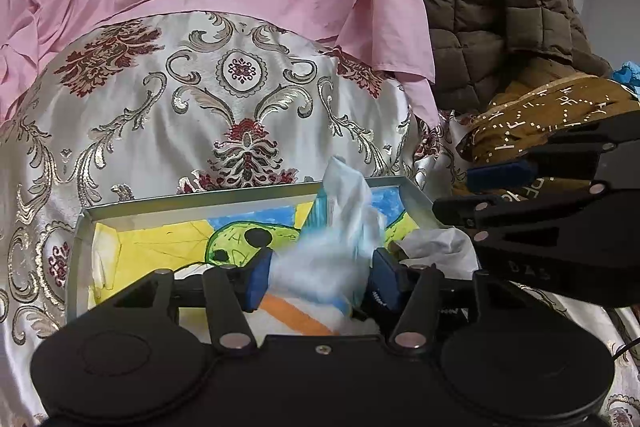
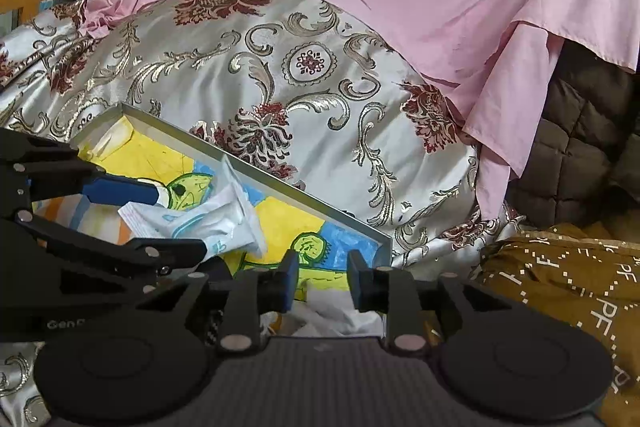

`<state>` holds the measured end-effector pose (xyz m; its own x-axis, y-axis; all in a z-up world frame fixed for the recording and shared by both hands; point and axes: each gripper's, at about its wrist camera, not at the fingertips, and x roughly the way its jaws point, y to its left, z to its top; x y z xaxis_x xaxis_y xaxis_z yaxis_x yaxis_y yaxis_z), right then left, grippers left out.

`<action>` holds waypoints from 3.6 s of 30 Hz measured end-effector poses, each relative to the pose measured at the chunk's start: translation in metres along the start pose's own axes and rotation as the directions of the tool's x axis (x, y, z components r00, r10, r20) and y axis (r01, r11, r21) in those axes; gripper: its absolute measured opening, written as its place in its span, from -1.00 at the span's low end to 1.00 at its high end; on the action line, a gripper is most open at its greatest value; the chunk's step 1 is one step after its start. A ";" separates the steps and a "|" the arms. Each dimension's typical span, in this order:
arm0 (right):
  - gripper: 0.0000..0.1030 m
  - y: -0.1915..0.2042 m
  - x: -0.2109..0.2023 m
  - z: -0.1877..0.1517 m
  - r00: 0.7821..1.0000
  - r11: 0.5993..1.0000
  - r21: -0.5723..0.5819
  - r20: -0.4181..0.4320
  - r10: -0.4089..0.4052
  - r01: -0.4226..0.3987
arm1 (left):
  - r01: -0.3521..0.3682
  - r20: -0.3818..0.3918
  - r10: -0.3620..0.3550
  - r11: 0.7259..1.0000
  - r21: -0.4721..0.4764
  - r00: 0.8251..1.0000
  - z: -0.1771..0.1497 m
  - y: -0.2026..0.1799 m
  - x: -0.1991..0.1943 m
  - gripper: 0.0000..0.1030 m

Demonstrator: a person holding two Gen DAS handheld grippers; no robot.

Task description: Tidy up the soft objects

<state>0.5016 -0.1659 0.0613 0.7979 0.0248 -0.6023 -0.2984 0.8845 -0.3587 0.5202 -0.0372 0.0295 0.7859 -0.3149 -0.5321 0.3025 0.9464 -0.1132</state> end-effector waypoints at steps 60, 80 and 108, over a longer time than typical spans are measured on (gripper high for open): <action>1.00 0.035 -0.251 -0.088 0.962 0.981 0.184 0.271 0.010 -0.062 | -0.211 0.218 0.254 0.957 -0.201 0.942 -0.102 -0.019 -0.260 0.99; 1.00 0.071 -0.287 -0.158 0.959 0.958 0.271 0.282 0.016 -0.096 | -0.282 0.130 0.306 0.943 -0.176 0.943 -0.177 -0.040 -0.327 0.99; 1.00 0.096 -0.363 -0.288 0.972 0.895 0.446 0.217 -0.092 -0.015 | -0.356 0.077 0.375 0.915 -0.187 0.924 -0.263 -0.114 -0.376 0.99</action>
<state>0.0323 -0.2244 0.0404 0.9164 0.0439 -0.3978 -0.0452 0.9990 0.0062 0.0490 -0.0075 0.0221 0.8812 0.0589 -0.4690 -0.1040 0.9921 -0.0707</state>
